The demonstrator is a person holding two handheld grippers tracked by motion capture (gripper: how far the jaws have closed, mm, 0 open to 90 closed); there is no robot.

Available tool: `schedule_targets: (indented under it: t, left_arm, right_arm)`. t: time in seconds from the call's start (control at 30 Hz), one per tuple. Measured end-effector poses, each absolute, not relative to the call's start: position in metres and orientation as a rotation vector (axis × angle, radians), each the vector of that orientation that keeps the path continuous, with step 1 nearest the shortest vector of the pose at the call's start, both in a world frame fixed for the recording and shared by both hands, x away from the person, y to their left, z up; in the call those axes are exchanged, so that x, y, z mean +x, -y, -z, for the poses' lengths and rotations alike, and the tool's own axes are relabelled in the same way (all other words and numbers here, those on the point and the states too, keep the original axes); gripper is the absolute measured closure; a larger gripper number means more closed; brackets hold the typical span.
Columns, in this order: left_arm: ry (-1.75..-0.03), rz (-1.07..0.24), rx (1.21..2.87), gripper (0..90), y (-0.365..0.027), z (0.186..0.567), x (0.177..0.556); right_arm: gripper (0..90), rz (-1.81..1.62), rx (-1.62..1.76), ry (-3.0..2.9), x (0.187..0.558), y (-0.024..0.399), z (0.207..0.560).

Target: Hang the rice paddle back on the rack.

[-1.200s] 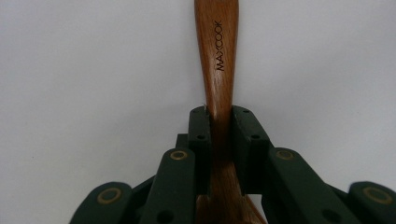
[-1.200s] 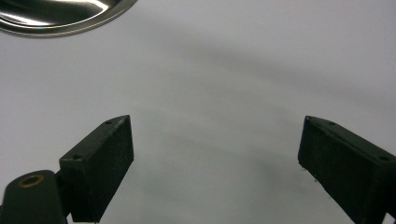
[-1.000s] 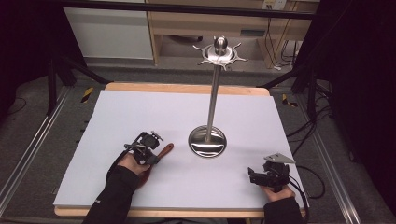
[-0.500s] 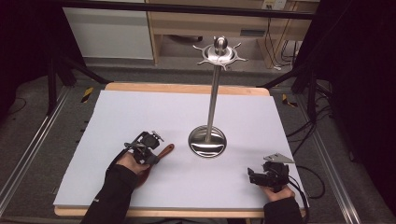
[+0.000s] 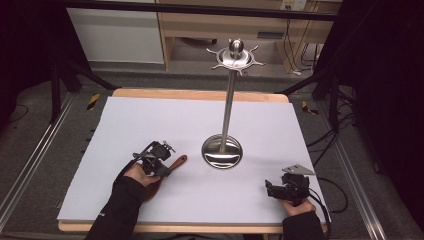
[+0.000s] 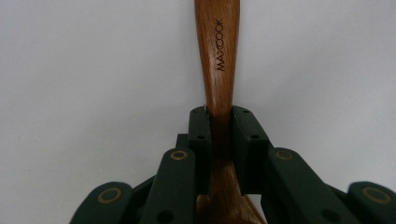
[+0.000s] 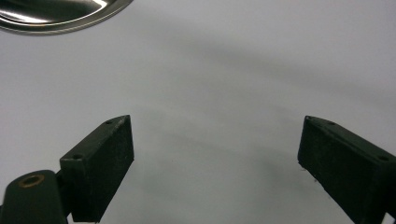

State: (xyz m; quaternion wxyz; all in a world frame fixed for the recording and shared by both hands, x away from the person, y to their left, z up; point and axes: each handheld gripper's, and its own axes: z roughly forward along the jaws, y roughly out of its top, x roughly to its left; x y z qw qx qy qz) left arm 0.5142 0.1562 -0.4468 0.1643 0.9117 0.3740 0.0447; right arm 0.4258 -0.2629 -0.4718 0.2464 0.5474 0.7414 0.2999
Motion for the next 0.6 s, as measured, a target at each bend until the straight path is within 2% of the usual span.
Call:
schedule_targets:
  t: [0.6]
  left_arm:
    - [-1.054, -0.197, 2.416, 78.2, -0.18, 0.429, 0.5]
  right_arm:
    - [11.0, -0.817, 1.497, -2.02, 0.426, 0.263, 0.472]
